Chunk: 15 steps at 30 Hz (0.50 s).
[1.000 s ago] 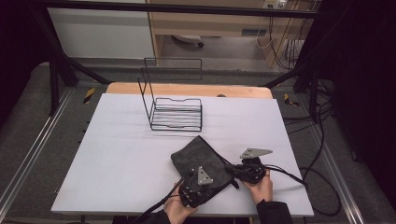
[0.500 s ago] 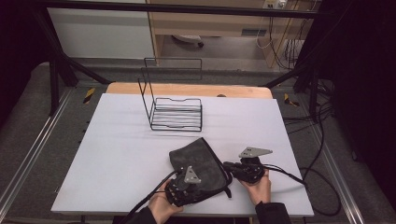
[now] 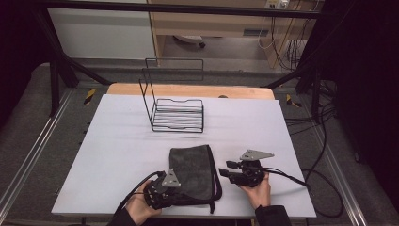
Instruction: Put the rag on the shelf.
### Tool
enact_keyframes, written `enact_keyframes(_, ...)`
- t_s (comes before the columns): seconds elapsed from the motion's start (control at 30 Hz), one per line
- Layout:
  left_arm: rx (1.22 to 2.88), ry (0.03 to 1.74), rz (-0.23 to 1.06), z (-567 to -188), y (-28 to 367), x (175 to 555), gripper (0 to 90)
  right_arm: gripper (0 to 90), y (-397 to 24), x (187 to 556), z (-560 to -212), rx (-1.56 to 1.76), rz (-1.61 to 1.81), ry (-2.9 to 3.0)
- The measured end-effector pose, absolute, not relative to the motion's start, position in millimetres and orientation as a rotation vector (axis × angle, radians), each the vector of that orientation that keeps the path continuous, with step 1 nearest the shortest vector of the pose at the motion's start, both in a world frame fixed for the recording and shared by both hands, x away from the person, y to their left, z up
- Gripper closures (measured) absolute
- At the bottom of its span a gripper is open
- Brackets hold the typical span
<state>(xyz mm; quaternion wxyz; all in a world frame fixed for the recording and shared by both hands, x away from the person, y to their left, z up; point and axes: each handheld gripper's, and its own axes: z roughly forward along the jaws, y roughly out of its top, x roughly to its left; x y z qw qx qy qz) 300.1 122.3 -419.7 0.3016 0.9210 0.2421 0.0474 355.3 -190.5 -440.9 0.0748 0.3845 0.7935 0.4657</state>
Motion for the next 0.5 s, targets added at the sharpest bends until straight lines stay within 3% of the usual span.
enact_keyframes(0.07,2.406,0.648,0.103,-418,128,299,78.4,44.8,-190,356,-441,1.167,1.399,2.37)
enact_keyframes(0.17,2.356,0.693,0.147,-412,139,297,58.8,37.9,-187,355,-440,1.168,1.391,2.36)
enact_keyframes(0.27,2.272,0.794,0.182,-407,154,302,46.2,35.4,-177,356,-439,1.155,1.382,2.37)
enact_keyframes(0.33,2.23,0.869,0.175,-410,159,309,45.0,40.4,-173,356,-440,1.168,1.385,2.383)
enact_keyframes(0.37,2.213,0.893,0.18,-412,160,313,40.8,48.3,-165,356,-441,1.143,1.385,2.431)
enact_keyframes(0.4,2.2,0.92,0.184,-415,162,316,40.8,48.3,-165,356,-441,1.143,1.385,2.431)
enact_keyframes(0.43,2.188,0.941,0.185,-418,163,319,37.5,57.2,-156,354,-444,1.113,1.367,2.466)
enact_keyframes(0.5,2.17,0.976,0.176,-424,167,323,35.3,60.3,-153,353,-446,1.117,1.348,2.479)
